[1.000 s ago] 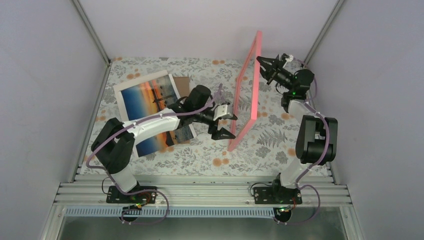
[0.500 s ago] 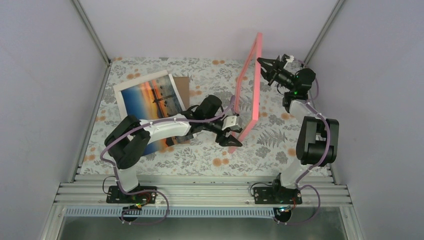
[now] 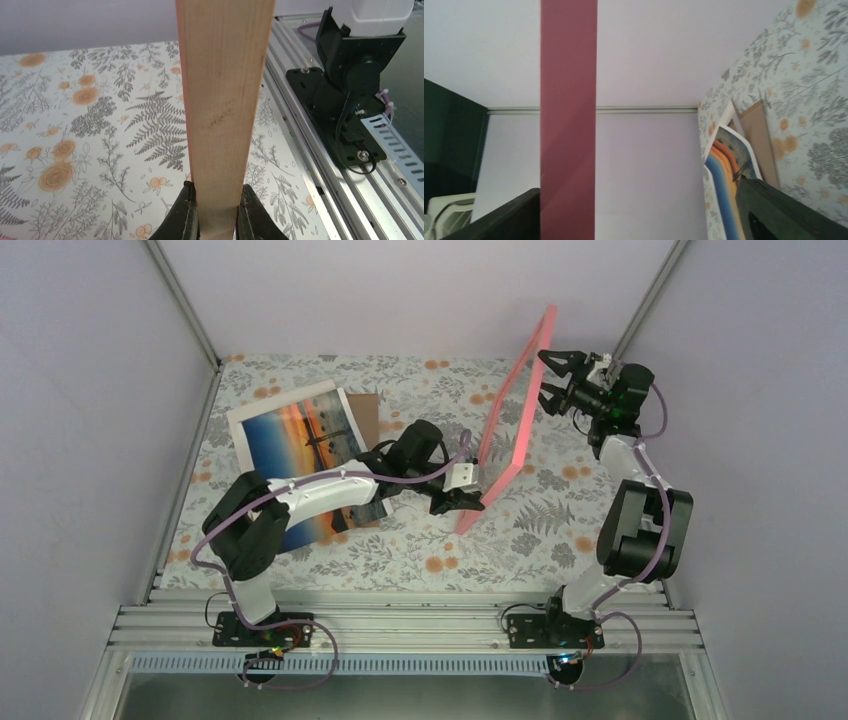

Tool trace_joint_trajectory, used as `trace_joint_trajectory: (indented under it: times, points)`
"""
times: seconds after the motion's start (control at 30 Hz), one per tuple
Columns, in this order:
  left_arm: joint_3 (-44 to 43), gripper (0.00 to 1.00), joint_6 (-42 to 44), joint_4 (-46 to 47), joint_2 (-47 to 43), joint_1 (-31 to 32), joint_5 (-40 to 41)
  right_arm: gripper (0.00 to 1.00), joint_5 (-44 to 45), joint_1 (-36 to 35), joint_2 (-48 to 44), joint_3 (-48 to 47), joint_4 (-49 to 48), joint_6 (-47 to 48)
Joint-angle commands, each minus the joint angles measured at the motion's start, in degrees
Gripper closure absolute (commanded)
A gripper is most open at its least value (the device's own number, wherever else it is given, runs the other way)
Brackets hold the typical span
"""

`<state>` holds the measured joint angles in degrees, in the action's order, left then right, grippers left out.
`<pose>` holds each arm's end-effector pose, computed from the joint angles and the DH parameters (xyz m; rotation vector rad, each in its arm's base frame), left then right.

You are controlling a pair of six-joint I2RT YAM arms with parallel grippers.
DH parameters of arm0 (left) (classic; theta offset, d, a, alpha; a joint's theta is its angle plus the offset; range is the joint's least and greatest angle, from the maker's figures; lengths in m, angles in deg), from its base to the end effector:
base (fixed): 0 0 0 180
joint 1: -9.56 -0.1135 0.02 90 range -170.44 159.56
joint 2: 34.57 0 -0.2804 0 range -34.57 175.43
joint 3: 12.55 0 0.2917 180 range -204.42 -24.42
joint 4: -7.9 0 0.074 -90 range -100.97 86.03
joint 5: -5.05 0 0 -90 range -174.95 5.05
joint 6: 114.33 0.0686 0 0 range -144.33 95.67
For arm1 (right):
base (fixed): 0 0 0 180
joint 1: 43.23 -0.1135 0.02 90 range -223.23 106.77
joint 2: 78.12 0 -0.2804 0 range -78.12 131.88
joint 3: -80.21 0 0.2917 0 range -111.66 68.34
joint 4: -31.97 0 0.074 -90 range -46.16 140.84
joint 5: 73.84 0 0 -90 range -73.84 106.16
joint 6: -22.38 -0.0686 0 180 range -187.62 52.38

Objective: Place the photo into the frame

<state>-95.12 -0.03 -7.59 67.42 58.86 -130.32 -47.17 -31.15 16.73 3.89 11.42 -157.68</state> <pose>0.2588 -0.3757 0.2209 1.6452 1.4251 -1.1079 0.4284 -0.0290 0.3039 0.6070 1.8145 1.8238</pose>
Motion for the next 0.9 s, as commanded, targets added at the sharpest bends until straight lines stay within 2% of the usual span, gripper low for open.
trace_joint_trajectory:
  times: [0.0,0.07,0.17,0.37,0.63,0.87]
  points:
    - [-3.1,0.98,1.8,-7.9,-1.4,0.6,0.6,0.04,-0.8,1.5,-1.4,-3.0,26.4,20.5]
    - [-4.1,0.98,2.5,-9.6,-1.8,0.7,2.5,0.0,0.2,3.3,-1.8,-3.2,30.6,23.9]
    - [-5.4,0.97,2.2,-11.7,-1.5,0.7,5.9,0.0,2.6,4.8,-1.6,-5.5,40.1,32.3]
    - [-8.7,0.98,2.9,-16.7,-0.6,0.8,15.1,0.0,8.2,9.1,-2.5,-9.7,52.5,45.4]
    - [-10.6,0.98,3.6,-21.3,1.6,2.3,26.6,0.0,11.3,10.6,-3.2,-17.3,60.8,59.2]
    - [-16.4,0.98,4.5,-28.7,9.1,8.5,38.4,0.0,8.4,10.5,-4.0,-22.2,64.4,71.0]
